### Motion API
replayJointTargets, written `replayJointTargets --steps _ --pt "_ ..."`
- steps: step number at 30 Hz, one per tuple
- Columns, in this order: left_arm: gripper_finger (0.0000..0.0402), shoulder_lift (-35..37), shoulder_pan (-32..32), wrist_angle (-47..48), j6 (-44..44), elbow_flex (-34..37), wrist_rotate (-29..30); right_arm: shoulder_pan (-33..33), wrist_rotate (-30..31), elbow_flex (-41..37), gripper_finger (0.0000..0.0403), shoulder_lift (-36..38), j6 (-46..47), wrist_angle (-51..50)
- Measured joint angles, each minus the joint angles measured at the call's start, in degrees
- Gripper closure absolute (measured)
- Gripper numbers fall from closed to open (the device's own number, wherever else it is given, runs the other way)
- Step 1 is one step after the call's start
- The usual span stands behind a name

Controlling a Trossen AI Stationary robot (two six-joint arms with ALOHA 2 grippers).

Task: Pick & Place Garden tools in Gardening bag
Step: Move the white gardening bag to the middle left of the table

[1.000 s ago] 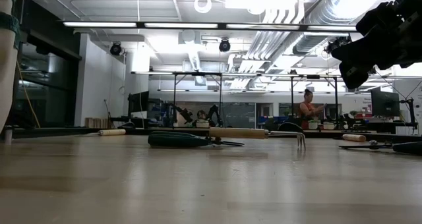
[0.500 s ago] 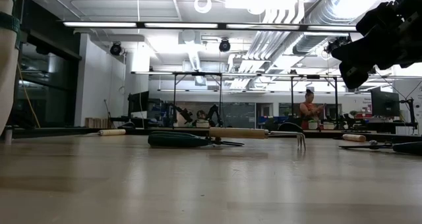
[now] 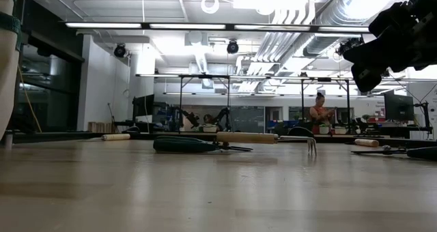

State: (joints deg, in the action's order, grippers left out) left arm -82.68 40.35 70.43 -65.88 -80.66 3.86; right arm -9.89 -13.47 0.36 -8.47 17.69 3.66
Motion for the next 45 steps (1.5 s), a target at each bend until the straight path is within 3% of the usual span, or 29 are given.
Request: replayJointTargets --steps 7,20,40,45 --pt "0.0137 -4.86 -4.04 0.03 5.04 0.04 -3.50 0.01 0.00 -0.02 0.0400 0.00 0.00 0.01" --pt "0.0146 -9.26 -4.06 4.74 8.65 0.09 -4.29 0.01 0.00 0.00 0.0401 0.00 0.00 0.00" --pt "0.0381 -9.99 -4.76 4.55 9.78 0.13 -4.79 0.00 0.00 0.00 0.0401 0.00 0.00 0.00" --pt "0.0389 -10.20 -4.76 5.80 13.41 0.13 -3.52 0.00 0.00 -0.02 0.0401 0.00 0.00 0.00"
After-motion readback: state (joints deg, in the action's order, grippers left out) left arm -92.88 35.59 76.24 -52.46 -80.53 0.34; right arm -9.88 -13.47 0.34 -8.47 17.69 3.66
